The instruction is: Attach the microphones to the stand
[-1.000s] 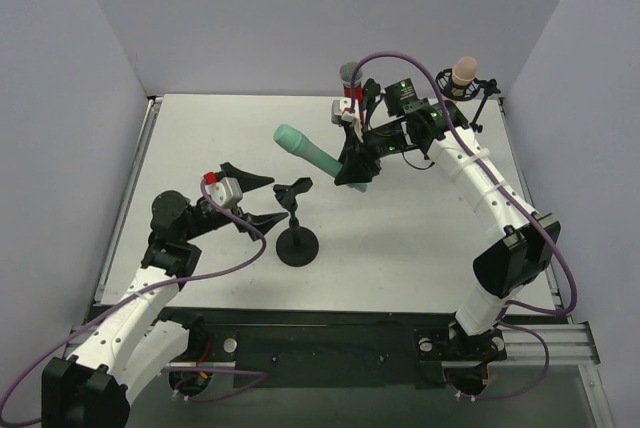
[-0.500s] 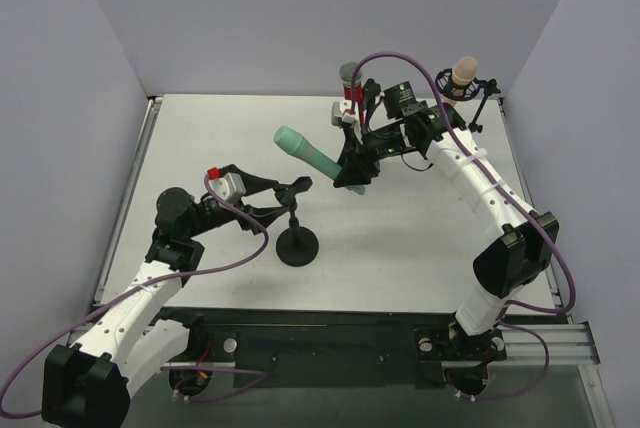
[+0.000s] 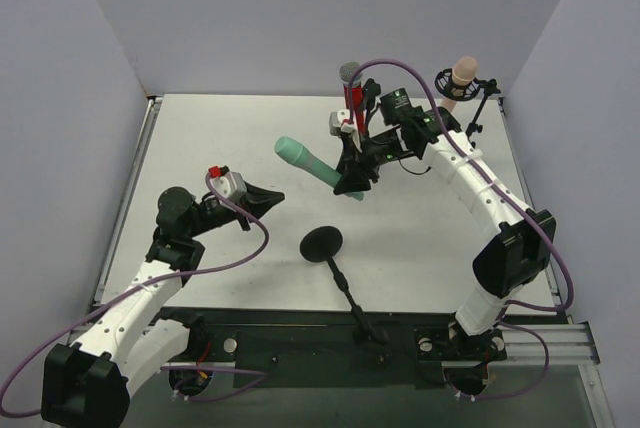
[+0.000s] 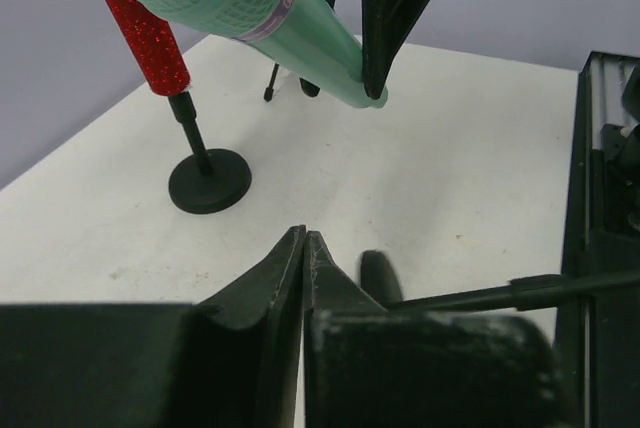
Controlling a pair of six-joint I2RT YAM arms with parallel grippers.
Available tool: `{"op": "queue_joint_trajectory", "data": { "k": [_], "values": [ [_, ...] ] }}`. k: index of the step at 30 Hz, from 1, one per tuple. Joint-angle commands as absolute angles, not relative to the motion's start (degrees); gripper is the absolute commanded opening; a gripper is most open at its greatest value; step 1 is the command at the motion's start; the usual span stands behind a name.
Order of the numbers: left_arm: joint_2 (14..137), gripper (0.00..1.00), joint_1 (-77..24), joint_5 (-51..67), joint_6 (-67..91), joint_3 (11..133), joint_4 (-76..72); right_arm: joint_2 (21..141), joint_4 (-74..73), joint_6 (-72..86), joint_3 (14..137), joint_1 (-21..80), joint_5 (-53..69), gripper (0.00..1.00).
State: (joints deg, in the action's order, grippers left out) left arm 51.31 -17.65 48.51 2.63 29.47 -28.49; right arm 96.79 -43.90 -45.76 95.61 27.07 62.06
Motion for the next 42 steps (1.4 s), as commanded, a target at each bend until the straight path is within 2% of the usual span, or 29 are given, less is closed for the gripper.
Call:
{"op": "queue_joint_trajectory", "data": {
  "k": [1, 2, 4, 16, 18, 19, 21, 23, 28, 30, 34, 42],
  "values": [
    [49.7, 0.21, -17.8, 46.4, 3.3, 30.8, -28.6, 96.9, -45.0, -47.3, 96.9, 27.4, 64.4, 0.0],
    [49.3, 0.38, -17.8, 45.5, 3.8, 30.6, -28.5, 97.3, -44.1, -45.8, 97.3, 27.4, 62.2, 0.0],
    [48.4, 0.48, -17.8, 44.5, 3.8, 30.1, -28.6, 97.6, -38.3, -38.2, 96.9, 27.3, 60.3, 0.0],
    [48.0, 0.5, -19.8, 47.4, 2.7, 29.9, -28.0, 97.0, -37.0, -36.8, 94.4, 26.9, 60.6, 0.0],
    [47.3, 0.53, -23.7, 47.6, -3.5, 31.0, -23.1, 96.5, -37.0, -36.8, 93.9, 26.4, 60.8, 0.0],
    [45.9, 0.59, -28.7, 46.9, -10.5, 31.5, -16.6, 95.9, -37.0, -36.8, 93.7, 25.7, 61.4, 0.0],
    [43.9, 0.69, -38.3, 40.5, -22.8, 32.2, -8.1, 94.8, -37.1, -36.7, 92.9, 24.4, 62.5, 0.0],
    [43.6, 0.73, -48.5, 33.6, -29.9, 32.0, -3.4, 93.8, -37.4, -37.1, 92.0, 23.2, 63.1, 0.0],
    [51.8, 0.74, -69.1, 18.7, -40.5, 34.4, 3.2, 91.3, -38.1, -37.2, 89.0, 20.8, 62.5, 0.0],
    [57.5, 0.74, -73.6, 15.2, -43.9, 36.6, 5.0, 89.7, -38.6, -37.7, 86.9, 20.7, 62.1, 0.0],
    [68.9, 0.74, -76.9, 15.2, -48.6, 40.3, 5.4, 86.6, -38.7, -39.1, 82.6, 20.4, 62.0, 0.0],
    [81.6, 0.71, -81.6, 12.8, -51.7, 43.9, 0.9, 86.3, -38.4, -39.1, 81.5, 18.3, 64.3, 0.0]
  ]
}}
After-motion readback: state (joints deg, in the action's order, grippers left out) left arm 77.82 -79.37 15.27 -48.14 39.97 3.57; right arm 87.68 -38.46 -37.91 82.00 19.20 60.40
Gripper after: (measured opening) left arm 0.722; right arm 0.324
